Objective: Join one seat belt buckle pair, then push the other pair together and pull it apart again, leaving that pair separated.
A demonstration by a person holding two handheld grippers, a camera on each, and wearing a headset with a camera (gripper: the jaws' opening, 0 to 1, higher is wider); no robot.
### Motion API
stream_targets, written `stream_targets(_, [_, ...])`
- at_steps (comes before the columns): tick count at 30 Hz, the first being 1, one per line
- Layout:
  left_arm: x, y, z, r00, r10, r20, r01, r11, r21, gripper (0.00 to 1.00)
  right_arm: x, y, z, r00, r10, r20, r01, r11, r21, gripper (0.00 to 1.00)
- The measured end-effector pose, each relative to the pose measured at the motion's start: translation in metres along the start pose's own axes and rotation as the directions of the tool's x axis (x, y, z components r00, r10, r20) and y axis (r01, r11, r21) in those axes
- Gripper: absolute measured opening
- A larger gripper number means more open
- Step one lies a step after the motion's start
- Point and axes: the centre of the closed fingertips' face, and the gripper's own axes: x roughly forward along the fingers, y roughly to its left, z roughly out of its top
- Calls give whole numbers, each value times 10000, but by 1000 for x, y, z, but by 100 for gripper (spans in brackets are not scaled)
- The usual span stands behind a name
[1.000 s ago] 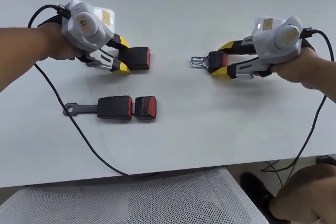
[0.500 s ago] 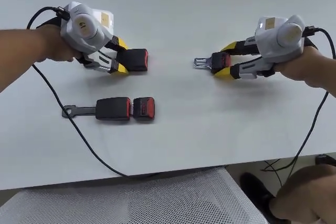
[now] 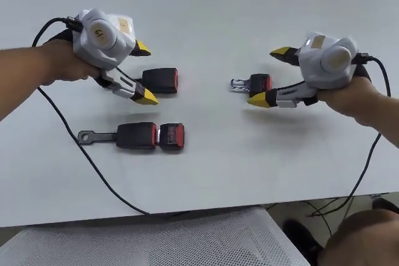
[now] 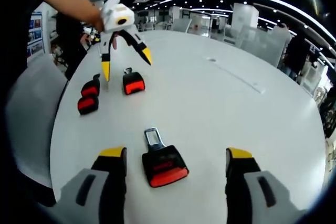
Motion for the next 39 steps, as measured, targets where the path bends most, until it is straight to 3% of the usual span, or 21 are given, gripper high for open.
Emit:
stream_targets(1, [-5,5,-2,9988,499,-7,-499,9983,-288,81,-1,0,4,9996,-143,231,136,9995,284,79])
stream_targets(3, [-10,3,6,9951,677,717,-615,9945,-849,84,-4,3,9,9972,-457,591,413,9964,737,82])
stream_targets(4, [-15,1,10,9892,824,1210,-659,9887,-1343,86,-5,5,9,9968,-584,547,545,9960,709,84])
stream_targets(7, [-25,0,2,9820,1395,1270,-1126,9736,-1987,91,-7,14,12,9936,-903,683,837,9920,940,90])
stream_targets(11, [-40,-7,-3,9689,1891,1599,-1367,9468,-2915,94,-12,21,16,9861,-1474,765,1371,9825,1263,94])
stream_targets(13, [-50,-8,-8,9593,2281,1665,-1604,9253,-3437,94,-15,27,21,9811,-1684,958,1532,9770,1482,94])
stream_targets(14, [-57,-8,-8,9482,2605,1820,-1741,9049,-3883,94,-16,29,23,9778,-1810,1056,1636,9743,1550,94])
stream_targets(16, [-70,-11,-7,9279,2982,2238,-1805,8845,-4302,95,-19,37,25,9739,-1986,1098,1760,9664,1871,95])
stream_targets(17, [-74,-13,-9,9232,3091,2285,-1866,8801,-4365,96,-19,40,25,9734,-2019,1083,1786,9647,1935,95])
stream_targets(19, [-80,-23,-19,9270,3121,2079,-1982,8784,-4350,97,-21,48,26,9690,-2166,1191,1906,9614,1983,95])
stream_targets(23, [-94,-40,-31,9229,3296,1988,-2099,8638,-4580,99,-28,64,28,9622,-2371,1337,2034,9527,2257,96])
stream_targets(26, [-105,-53,-39,9157,3426,2102,-2066,8498,-4850,100,-31,74,25,9616,-2407,1316,2079,9525,2224,98])
stream_targets(27, [-109,-60,-41,9156,3330,2254,-1824,8435,-5051,100,-33,79,24,9616,-2416,1305,2098,9530,2184,98])
stream_targets(31, [-119,-82,-53,9144,3340,2289,-1838,8461,-5004,100,-43,90,21,9576,-2563,1319,2246,9502,2159,100])
stream_targets(33, [-124,-94,-56,9126,3232,2505,-1608,8469,-5069,100,-48,95,21,9573,-2567,1332,2236,9490,2221,100])
stream_targets(39, [-136,-118,-71,9220,2902,2563,-1371,8638,-4848,99,-59,104,14,9546,-2715,1225,2421,9468,2121,100])
